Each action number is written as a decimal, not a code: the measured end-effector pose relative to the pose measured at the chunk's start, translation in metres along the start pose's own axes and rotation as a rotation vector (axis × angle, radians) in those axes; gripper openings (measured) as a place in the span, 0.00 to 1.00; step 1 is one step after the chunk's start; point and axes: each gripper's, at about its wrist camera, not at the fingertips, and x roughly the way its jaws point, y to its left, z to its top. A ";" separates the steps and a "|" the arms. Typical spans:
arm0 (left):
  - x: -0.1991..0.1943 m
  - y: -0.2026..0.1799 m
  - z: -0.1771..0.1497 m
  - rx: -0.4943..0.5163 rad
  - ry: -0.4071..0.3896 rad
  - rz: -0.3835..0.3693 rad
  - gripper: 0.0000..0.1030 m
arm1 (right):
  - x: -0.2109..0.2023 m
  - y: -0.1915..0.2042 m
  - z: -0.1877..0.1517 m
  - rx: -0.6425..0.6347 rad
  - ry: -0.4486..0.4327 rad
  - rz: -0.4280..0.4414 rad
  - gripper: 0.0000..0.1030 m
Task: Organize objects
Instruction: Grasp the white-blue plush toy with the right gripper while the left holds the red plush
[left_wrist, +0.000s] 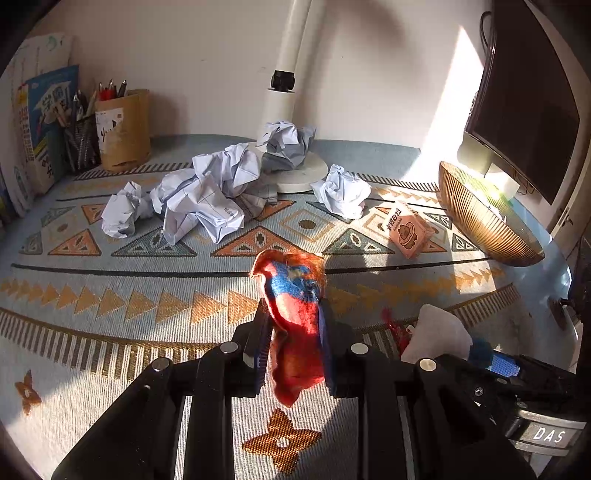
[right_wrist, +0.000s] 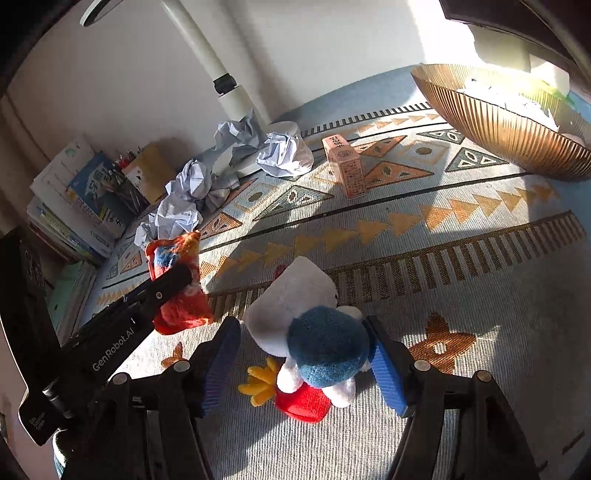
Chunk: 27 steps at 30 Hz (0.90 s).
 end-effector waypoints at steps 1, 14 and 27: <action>0.000 -0.001 -0.001 0.002 0.002 0.000 0.20 | -0.002 0.003 -0.002 -0.026 0.018 0.032 0.67; 0.001 -0.003 -0.001 0.014 0.010 0.002 0.20 | -0.019 0.033 -0.014 -0.396 -0.078 -0.152 0.68; 0.000 -0.005 -0.001 0.018 0.006 -0.011 0.20 | -0.004 0.022 -0.002 -0.302 -0.080 -0.124 0.37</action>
